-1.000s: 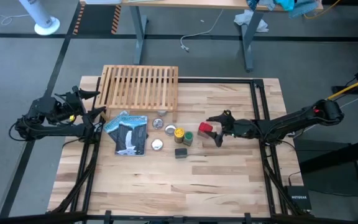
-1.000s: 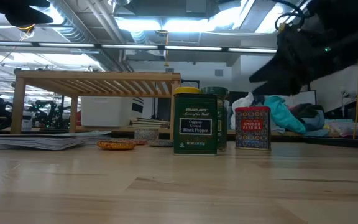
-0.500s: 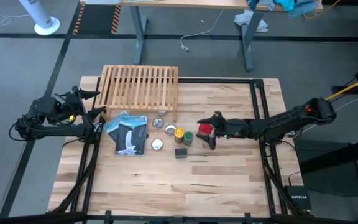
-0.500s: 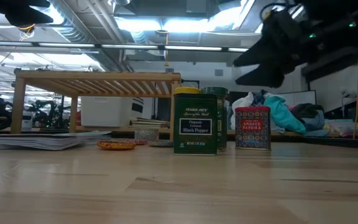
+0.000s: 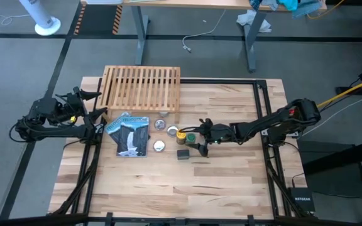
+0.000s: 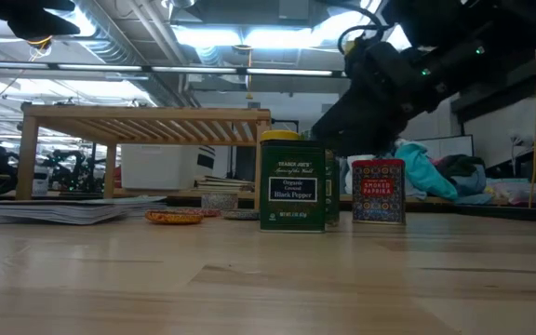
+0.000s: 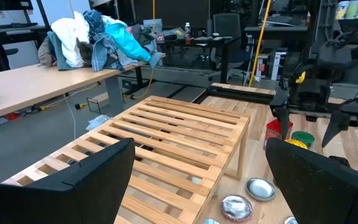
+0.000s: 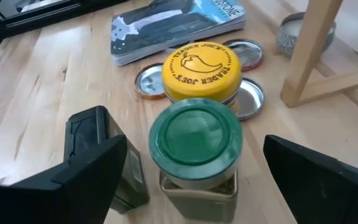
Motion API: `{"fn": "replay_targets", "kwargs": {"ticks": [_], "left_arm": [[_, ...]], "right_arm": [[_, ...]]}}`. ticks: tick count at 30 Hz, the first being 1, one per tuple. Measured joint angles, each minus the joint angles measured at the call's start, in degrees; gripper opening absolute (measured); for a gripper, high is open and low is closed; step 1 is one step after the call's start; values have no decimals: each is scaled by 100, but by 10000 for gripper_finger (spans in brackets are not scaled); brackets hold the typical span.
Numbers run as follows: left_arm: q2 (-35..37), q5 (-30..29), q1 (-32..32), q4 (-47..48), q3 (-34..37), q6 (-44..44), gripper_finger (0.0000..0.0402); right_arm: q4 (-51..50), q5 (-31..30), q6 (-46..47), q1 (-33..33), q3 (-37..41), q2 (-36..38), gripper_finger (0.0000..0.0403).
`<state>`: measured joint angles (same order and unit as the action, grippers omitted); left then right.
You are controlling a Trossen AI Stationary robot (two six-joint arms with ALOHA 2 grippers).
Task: Shelf spices
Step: Put the green seasoning bottle on the shelf
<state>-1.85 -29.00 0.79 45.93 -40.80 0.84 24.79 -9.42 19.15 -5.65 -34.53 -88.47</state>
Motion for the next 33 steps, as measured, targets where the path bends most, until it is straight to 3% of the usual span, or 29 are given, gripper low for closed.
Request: {"fn": "replay_targets", "kwargs": {"ticks": [26, 29, 33], "left_arm": [[0, -2, -1, -4, 0, 0, 356], [0, 0, -1, -4, 0, -1, 356], [0, 0, 1, -4, 0, 0, 356]], "right_arm": [[23, -412, -28, 2, -56, -330, 384], [4, -461, -22, 4, -53, -330, 366], [-21, -458, -6, 0, -46, -335, 310]]}}
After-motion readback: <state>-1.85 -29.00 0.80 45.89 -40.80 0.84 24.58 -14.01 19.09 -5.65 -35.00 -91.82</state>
